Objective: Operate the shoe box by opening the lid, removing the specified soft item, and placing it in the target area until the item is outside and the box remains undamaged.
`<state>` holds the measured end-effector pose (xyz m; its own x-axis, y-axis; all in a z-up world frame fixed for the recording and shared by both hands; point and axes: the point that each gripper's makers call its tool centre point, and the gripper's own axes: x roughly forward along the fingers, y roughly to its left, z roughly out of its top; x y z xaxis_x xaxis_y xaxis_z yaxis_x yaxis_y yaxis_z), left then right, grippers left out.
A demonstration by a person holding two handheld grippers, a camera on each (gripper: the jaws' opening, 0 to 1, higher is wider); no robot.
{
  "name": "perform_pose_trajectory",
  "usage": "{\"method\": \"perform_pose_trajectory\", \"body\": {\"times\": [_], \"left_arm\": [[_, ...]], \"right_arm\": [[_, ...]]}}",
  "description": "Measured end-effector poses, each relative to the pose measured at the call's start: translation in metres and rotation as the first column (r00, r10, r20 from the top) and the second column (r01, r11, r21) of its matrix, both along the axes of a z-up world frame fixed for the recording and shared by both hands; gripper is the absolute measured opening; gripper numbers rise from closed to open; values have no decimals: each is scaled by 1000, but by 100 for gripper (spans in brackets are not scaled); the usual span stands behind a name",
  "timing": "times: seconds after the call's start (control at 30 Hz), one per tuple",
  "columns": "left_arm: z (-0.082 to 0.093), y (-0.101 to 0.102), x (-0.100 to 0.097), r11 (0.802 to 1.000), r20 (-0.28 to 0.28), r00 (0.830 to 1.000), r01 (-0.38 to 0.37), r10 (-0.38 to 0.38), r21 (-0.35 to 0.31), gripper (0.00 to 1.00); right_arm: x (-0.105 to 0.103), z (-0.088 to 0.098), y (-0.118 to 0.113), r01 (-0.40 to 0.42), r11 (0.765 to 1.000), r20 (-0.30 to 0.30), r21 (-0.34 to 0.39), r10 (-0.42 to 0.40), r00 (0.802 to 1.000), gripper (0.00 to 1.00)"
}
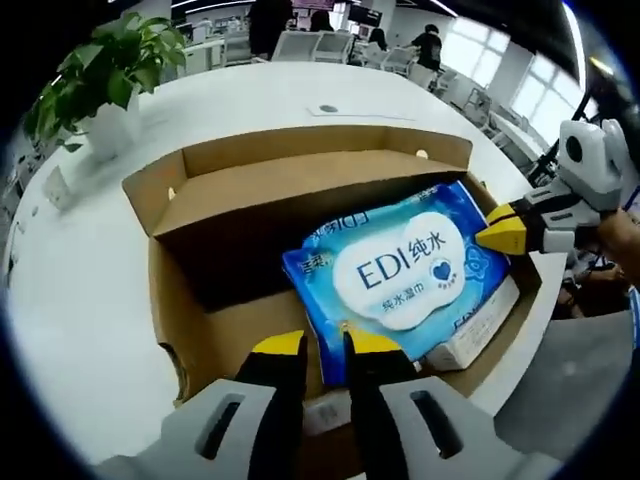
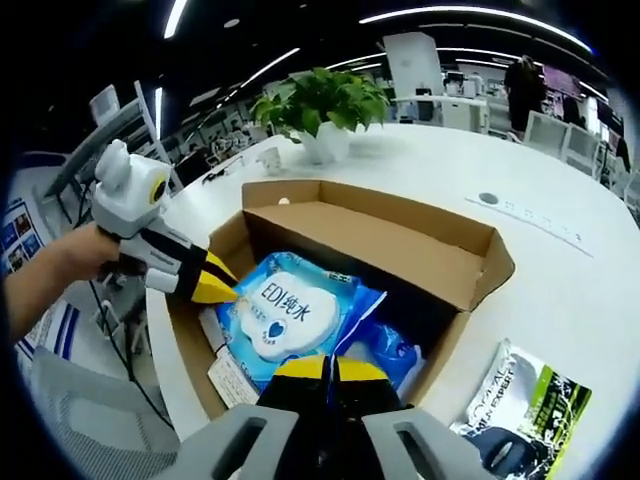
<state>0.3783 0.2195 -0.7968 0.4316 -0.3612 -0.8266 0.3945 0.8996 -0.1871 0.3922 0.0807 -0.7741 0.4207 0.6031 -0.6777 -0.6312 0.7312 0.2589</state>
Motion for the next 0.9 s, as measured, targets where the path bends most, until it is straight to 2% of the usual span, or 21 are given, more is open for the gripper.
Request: {"method": "perform_pose_trajectory", "body": {"times": [0.1, 0.2, 0.27, 0.5, 0.9], "left_arm": [[-4, -5, 0, 1000, -12, 1000, -7, 7, -23, 6], [-7, -3, 0, 999, 2, 1000, 24, -24, 25, 2], [-6, -5, 0, 1000, -1, 1000, 11, -11, 17, 0], [-2, -3, -1, 1000, 9, 1000, 5, -5, 18, 0], [17, -3, -2, 1000, 64, 998, 1, -1, 6, 0]], "right_arm": [[0, 0, 0, 4, 1000, -6, 8, -4, 1000, 0], [0, 0, 0, 4, 1000, -7, 12, -4, 1000, 0], [0, 0, 0, 4, 1000, -7, 12, -4, 1000, 0], [0, -1, 0, 7, 1000, -7, 15, -7, 1000, 0], [-1, 2, -3, 15, 1000, -9, 26, -14, 1000, 0]]}}
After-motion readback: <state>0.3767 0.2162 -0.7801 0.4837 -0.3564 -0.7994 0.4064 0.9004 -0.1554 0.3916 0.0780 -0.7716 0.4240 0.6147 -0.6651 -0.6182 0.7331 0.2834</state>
